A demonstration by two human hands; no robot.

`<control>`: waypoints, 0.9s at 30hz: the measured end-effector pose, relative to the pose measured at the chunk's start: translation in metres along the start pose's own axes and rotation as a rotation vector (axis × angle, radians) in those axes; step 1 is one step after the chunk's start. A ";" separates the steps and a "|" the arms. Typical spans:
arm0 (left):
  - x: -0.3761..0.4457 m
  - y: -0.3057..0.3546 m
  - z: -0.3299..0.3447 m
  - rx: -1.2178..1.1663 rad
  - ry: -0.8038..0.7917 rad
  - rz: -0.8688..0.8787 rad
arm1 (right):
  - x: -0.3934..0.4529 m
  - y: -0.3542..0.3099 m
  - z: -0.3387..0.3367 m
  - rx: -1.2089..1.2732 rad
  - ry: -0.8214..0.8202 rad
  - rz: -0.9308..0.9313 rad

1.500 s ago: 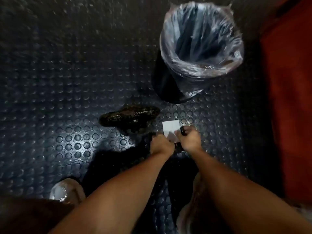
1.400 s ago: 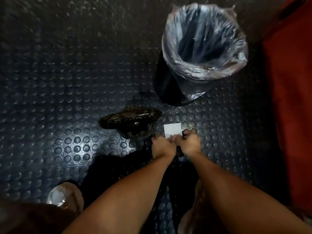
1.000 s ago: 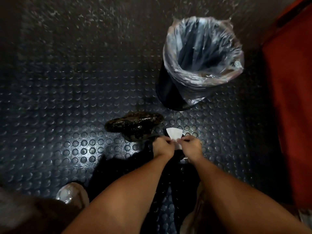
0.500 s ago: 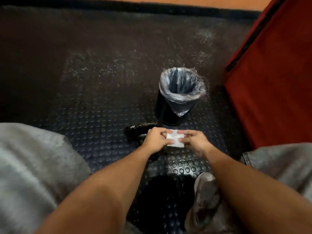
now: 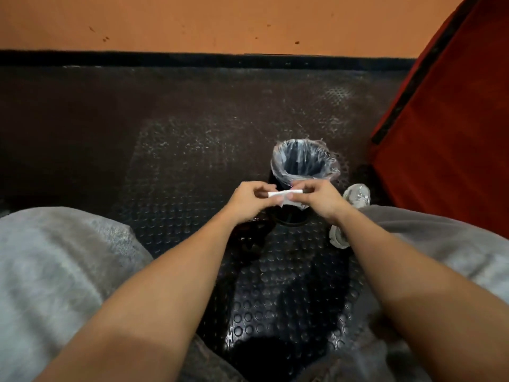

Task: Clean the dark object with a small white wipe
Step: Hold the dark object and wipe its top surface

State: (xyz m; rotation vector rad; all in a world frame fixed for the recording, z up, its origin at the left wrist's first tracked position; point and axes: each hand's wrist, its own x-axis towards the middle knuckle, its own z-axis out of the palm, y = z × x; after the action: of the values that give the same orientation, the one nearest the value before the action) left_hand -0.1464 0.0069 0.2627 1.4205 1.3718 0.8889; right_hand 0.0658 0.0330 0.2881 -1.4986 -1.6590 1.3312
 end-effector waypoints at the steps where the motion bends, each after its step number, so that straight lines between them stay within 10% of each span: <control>1: 0.003 0.003 -0.002 -0.037 0.003 -0.012 | 0.006 -0.002 -0.001 0.066 -0.013 0.010; 15: 0.038 -0.026 -0.042 -0.102 0.273 -0.081 | 0.081 -0.007 0.036 -0.086 0.017 -0.107; 27: 0.018 -0.213 -0.050 -0.523 0.288 -0.777 | 0.129 0.155 0.070 -0.061 -0.024 0.394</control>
State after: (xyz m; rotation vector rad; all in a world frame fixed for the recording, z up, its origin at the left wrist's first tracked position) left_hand -0.2576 0.0175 0.0740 0.3095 1.5741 0.8414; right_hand 0.0386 0.1171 0.0940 -1.9248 -1.4778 1.5121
